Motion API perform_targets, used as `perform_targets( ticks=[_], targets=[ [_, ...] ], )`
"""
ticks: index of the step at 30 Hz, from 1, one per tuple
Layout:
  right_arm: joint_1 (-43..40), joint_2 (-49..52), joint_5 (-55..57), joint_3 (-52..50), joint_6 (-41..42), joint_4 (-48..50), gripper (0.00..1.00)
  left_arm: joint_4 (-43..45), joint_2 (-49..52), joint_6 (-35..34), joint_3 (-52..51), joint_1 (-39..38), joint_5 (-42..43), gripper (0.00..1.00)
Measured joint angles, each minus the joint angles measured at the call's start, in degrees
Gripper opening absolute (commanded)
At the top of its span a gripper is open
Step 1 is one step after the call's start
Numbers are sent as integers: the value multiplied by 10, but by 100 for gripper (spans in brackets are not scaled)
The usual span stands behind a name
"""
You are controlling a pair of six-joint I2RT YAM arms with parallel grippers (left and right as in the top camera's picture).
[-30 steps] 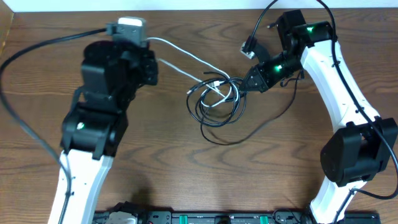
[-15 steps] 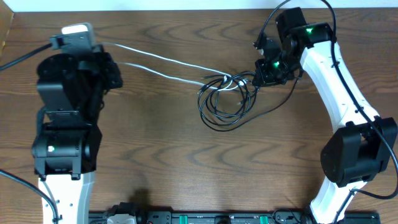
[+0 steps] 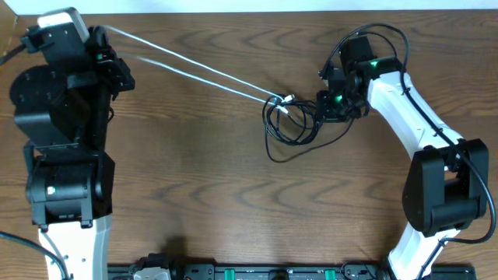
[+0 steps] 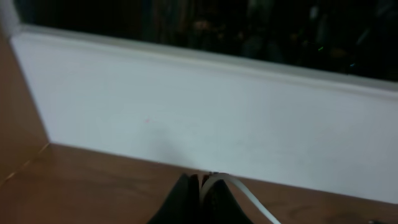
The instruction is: Untangle cables
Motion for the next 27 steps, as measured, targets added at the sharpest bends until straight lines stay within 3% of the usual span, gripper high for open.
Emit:
perform_targets(
  ticks=[4,7,10,15,19,27],
  targets=[
    [-2,-4,0,-17,12,3,23,0,0,0,21,0,30,7],
    [-10,-4,12,-24,3,-2,48,-12,0,0,34,2,71,7],
    [-23,-4,10,-25,-21,-12,65,-41,3,-1,48,7,107,7],
    [-27,-3,-58,5,-92,-77,71,-104,40,0,56,-6,192,7],
    [-17,-3,-100,55,-120,-91,69,-116,101,7,56,-30,244,7],
    [58,-3,-174,71,-94,11,69,-59,139,4,54,-46,260,7]
  ],
)
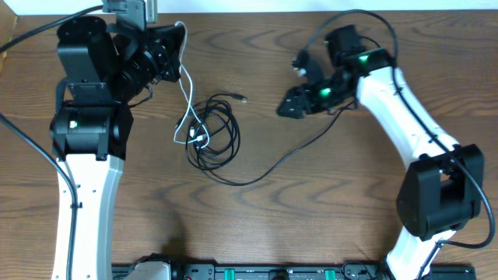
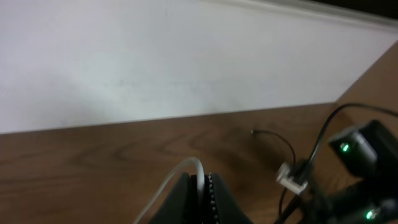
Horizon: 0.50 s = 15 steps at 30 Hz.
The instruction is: Untangle cables
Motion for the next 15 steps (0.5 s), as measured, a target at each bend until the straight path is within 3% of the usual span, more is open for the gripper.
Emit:
perform_targets(
  ticks=[11,15],
  targets=[
    [169,6,67,-68,210,265,68,-34,-45,-34,0,0,-134,7],
    [214,33,86,-70,237,287,71,-35,-59,-62,0,0,-173,7]
  ],
)
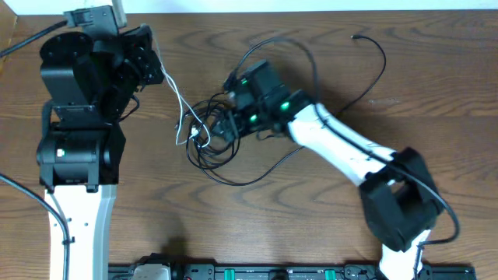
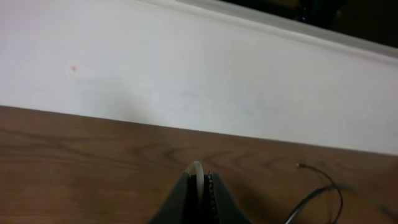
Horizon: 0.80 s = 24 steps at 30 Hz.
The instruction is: Untangle cables
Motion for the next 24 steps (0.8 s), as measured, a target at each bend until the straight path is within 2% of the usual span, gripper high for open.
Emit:
perform_targets(
  ticks=[10,20,24],
  targets=[
    [51,50,48,-4,2,14,60,-1,-12,-16,0,0,-18,7],
    [73,68,59,-5,-3,31,57,-2,-12,-16,0,0,-19,7],
    [97,87,66,-5,-7,45,52,-2,-12,-16,0,0,-19,7]
  ],
)
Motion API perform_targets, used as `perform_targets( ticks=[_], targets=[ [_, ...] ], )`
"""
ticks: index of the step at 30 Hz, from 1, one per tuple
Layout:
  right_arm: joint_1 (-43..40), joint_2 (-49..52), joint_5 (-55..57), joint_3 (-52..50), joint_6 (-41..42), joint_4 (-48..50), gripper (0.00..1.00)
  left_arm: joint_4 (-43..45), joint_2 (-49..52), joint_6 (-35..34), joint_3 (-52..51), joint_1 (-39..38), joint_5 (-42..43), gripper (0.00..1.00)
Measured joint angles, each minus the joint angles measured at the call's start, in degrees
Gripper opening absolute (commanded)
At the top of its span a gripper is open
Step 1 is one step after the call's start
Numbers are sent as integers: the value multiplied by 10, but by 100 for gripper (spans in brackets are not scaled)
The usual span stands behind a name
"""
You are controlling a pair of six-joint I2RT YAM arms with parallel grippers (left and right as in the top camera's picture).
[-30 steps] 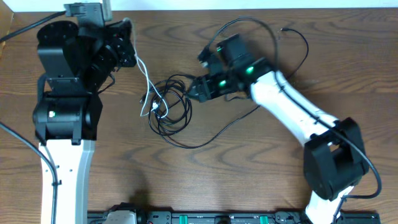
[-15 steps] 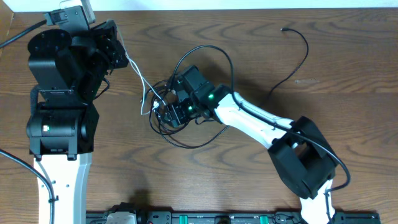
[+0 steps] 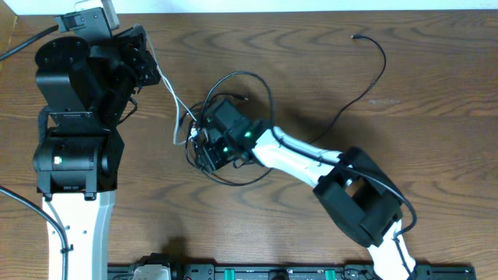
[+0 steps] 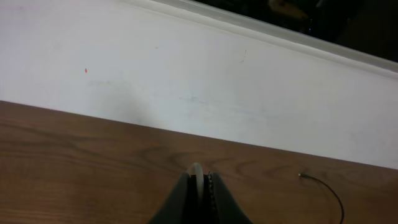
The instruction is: Untangle cables
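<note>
A thin white cable runs from my left gripper at the upper left down into a tangle of black cable at the table's middle. In the left wrist view the left gripper is shut on a bend of the white cable. My right gripper reaches across into the left side of the tangle; its jaws are hidden among the loops. One black strand trails up right to a free end, also seen in the wrist view as the black cable tip.
The wooden table ends at a white wall along the far edge. A rack of equipment lines the near edge. My right arm lies diagonally across the middle.
My right gripper has moved down and left, from the tangle's upper right to its left side. The black loops have shifted slightly. My left gripper still holds the white cable at the same spot.
First the white cable was stretched taut from my left gripper to a tangle held near the right gripper on the right. Then the tangle lay at the left middle with the right gripper apart from it. After that the right gripper stood at the tangle, and now deeper in it.
</note>
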Motion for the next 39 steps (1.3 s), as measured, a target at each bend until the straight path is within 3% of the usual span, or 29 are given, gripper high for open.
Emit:
perform_targets(
  ticks=[7,9,11,15,23,33,39],
  targets=[
    [23,5,50,0,7,22,38,0,0,0,0,0,0,7],
    [25,10,59,0,9,26,25,0,0,0,0,0,0,7],
    [25,16,64,0,10,27,1,0,0,0,0,0,0,7],
    [16,17,74,1,26,-28,1,0,0,0,0,3,0,7],
    [-97,6,83,4,115,-147,1,34,-5,0,0,38,0,7],
    [-163,-1,85,-8,120,-153,1,37,-30,-2,34,157,0,7],
    [-169,-3,71,-15,101,-149,1,58,-40,-2,45,164,-12,7]
  ],
)
